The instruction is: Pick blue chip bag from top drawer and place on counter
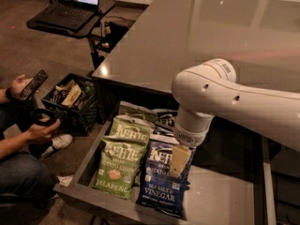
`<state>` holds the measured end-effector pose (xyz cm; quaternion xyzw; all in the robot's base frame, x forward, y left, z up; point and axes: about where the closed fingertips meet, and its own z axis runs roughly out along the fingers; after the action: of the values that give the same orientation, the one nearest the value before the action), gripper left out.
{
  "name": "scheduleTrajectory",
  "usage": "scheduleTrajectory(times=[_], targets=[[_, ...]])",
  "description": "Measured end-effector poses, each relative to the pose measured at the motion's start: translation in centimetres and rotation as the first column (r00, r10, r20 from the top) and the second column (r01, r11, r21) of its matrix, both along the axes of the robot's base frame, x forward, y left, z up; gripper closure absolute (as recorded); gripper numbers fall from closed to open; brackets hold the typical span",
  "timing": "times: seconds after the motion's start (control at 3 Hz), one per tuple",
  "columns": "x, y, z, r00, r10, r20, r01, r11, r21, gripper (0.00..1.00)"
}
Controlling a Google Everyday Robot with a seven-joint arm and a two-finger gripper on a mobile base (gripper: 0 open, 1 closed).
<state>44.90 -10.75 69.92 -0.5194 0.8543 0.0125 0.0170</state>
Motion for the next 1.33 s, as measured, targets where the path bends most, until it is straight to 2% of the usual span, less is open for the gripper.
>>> scheduleTrajectory(times=[1.0, 1.33], targets=[[0.0, 0.3, -2.4, 0.9978, -0.010, -0.066, 0.010, 1.000, -0.004, 0.15], [-0.3, 0.5, -3.2, 0.9979, 0.020, -0.062, -0.021, 1.000, -0.016, 0.31]])
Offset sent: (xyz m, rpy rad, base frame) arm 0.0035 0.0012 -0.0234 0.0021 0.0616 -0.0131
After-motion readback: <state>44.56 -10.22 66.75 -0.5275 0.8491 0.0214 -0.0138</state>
